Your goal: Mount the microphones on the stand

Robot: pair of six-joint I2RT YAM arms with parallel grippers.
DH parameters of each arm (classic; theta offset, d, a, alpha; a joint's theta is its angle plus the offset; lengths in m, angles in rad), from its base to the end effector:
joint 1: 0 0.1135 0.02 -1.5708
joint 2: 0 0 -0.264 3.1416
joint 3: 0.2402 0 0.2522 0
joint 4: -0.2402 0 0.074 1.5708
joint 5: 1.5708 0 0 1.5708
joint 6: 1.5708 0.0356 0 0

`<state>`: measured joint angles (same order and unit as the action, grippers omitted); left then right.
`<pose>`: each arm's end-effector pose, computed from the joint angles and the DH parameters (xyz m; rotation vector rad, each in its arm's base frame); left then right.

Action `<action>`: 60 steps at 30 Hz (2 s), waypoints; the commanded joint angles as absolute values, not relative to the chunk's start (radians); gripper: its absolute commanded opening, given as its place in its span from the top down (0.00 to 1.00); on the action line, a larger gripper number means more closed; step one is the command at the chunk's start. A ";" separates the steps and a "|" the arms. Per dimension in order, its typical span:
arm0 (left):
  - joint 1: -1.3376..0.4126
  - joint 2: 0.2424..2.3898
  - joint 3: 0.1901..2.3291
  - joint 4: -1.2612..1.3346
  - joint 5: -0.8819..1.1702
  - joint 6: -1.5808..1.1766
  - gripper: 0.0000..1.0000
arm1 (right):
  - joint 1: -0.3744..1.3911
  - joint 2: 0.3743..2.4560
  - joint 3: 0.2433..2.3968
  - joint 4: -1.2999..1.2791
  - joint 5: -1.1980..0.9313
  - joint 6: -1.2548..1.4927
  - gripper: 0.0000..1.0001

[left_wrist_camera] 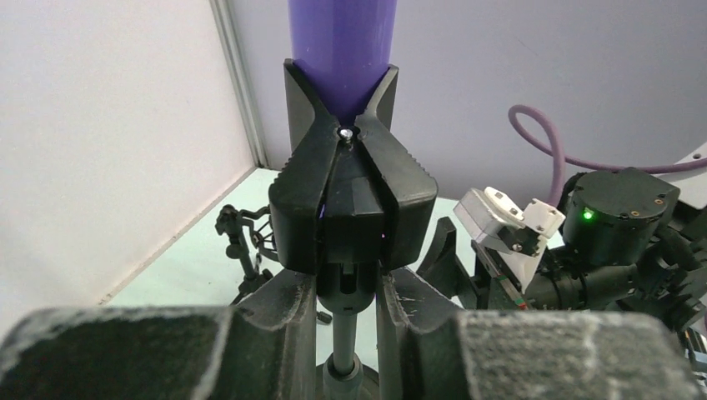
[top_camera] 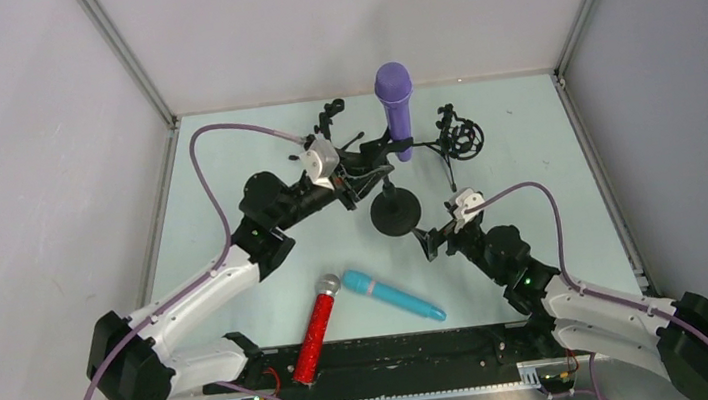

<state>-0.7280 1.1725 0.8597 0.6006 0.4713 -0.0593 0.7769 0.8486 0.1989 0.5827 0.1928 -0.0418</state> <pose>0.1912 -0.1921 0.3685 0.8300 1.1022 -0.9659 0.1371 0.1252 0.2039 -0.5183 1.5685 0.4044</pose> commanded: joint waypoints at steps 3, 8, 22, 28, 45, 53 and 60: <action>-0.700 1.161 0.911 0.727 0.416 -0.036 1.00 | 0.770 0.815 0.239 0.542 0.174 -0.042 0.00; -0.669 1.179 0.888 0.727 0.392 -0.043 1.00 | 0.769 0.804 0.238 0.525 0.165 -0.037 0.01; -0.525 1.147 0.790 0.727 0.329 -0.073 1.00 | 0.764 0.776 0.220 0.518 0.159 -0.029 0.00; -0.427 1.092 0.731 0.720 0.295 -0.088 1.00 | 0.763 0.750 0.204 0.511 0.163 -0.010 0.01; -0.242 0.966 0.680 0.558 0.168 0.021 1.00 | 0.746 0.721 0.202 0.505 0.145 -0.006 0.01; -0.192 0.960 0.669 0.527 0.122 0.031 1.00 | 0.743 0.724 0.202 0.509 0.134 -0.003 0.01; -0.155 0.960 0.653 0.522 0.065 0.068 1.00 | 0.738 0.731 0.202 0.511 0.125 -0.003 0.01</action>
<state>-0.1860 1.0050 0.6483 0.4042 0.1116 0.0307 0.7437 0.7322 0.1982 0.4831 0.1333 -0.0109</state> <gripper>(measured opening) 0.256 0.993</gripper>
